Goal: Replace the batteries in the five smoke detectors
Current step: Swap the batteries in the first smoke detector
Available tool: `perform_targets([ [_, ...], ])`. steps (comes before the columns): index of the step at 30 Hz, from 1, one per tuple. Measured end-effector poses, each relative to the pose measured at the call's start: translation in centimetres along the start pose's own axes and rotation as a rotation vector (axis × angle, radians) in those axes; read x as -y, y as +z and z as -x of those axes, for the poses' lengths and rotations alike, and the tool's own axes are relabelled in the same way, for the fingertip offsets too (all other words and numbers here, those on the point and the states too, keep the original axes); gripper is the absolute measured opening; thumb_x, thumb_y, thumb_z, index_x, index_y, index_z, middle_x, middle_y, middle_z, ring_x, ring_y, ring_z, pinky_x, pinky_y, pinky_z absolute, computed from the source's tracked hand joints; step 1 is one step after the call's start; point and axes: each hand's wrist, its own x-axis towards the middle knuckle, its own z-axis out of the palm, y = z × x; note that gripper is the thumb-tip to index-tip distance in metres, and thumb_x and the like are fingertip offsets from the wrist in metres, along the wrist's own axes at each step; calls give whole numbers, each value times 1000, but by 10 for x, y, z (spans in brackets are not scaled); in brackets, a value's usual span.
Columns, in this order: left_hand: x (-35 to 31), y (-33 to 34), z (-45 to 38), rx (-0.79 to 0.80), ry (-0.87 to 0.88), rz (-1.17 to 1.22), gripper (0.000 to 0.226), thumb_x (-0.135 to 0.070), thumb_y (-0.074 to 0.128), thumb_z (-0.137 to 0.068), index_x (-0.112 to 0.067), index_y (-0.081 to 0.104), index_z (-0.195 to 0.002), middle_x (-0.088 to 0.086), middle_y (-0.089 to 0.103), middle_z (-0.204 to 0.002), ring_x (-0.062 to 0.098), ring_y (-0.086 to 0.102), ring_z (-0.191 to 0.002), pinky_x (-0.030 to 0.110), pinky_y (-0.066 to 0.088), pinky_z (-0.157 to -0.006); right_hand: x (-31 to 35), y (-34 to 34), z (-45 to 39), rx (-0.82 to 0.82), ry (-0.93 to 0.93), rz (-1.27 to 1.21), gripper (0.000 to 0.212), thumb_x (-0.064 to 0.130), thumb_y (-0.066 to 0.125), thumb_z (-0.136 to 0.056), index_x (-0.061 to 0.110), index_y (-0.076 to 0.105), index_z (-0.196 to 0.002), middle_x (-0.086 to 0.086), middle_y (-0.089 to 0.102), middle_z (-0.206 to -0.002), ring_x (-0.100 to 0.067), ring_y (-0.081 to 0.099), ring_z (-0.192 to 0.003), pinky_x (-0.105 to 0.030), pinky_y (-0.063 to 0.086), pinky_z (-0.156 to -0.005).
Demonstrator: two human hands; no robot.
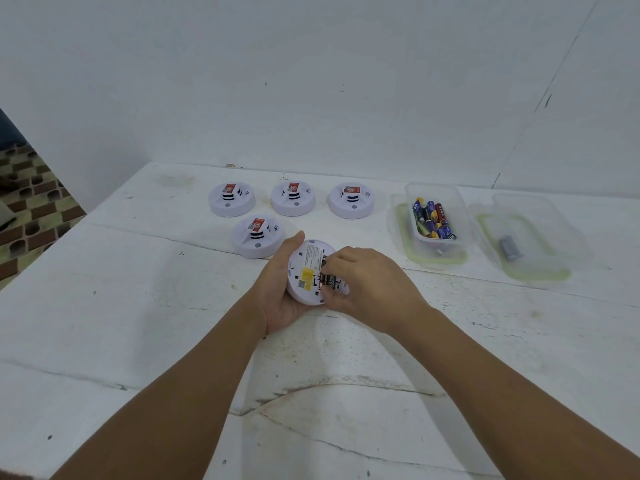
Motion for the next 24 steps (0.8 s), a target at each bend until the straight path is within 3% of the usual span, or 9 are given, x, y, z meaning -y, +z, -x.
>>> perform_targets([
  [3,-1,1,0,1,5,0,54,-56,48,-102,-9,74,-112,18,75,-106,31,76,-88,42,63,-71,0,-2,-3,32,2,-3,22,32,64,-86,11,69,-88,-1,62,-77,-25,57,-67,-41,50,-55],
  [6,0,0,0,-11,11,-20,54,-57,50,-101,-10,73,-114,18,75,-109,32,75,-93,45,61,-81,1,-7,-2,57,17,-45,21,33,64,-87,14,72,-93,0,64,-82,-23,60,-71,-41,52,-58],
  [9,0,-2,-2,-17,17,-11,57,-58,53,-98,-9,70,-121,20,73,-117,34,72,-102,48,58,-88,-1,-14,-2,81,44,-111,24,35,66,-88,20,74,-106,1,69,-92,-21,65,-80,-43,55,-68],
  [13,3,-2,0,-16,21,35,58,-57,49,-100,-10,82,-102,20,74,-113,34,74,-98,45,59,-85,-5,-14,4,125,-11,-146,39,39,74,-90,19,73,-124,1,73,-114,-18,66,-103,-39,56,-87],
  [16,3,-3,0,0,19,48,60,-58,48,-100,-9,82,-102,18,72,-112,35,71,-97,46,55,-87,-10,-11,6,125,-2,-193,38,38,77,-92,22,75,-126,2,71,-124,-17,64,-114,-41,54,-95],
  [20,3,-2,0,-15,28,42,57,-57,50,-99,-10,83,-99,17,74,-109,31,72,-93,44,58,-81,-12,-10,5,137,-32,-206,29,37,70,-98,23,77,-122,3,73,-118,-16,66,-109,-40,55,-90],
  [22,3,-1,1,-36,29,53,56,-56,51,-99,-10,84,-98,18,74,-110,31,74,-93,46,58,-86,-11,-10,7,68,-41,-191,31,38,60,-103,20,74,-124,4,74,-116,-15,67,-105,-36,56,-88],
  [24,4,-2,1,-57,30,66,55,-55,53,-99,-8,83,-103,20,74,-115,33,73,-99,50,55,-95,-9,-8,13,-63,68,-284,27,33,56,-107,20,73,-123,8,76,-111,-8,69,-100,-32,55,-87],
])
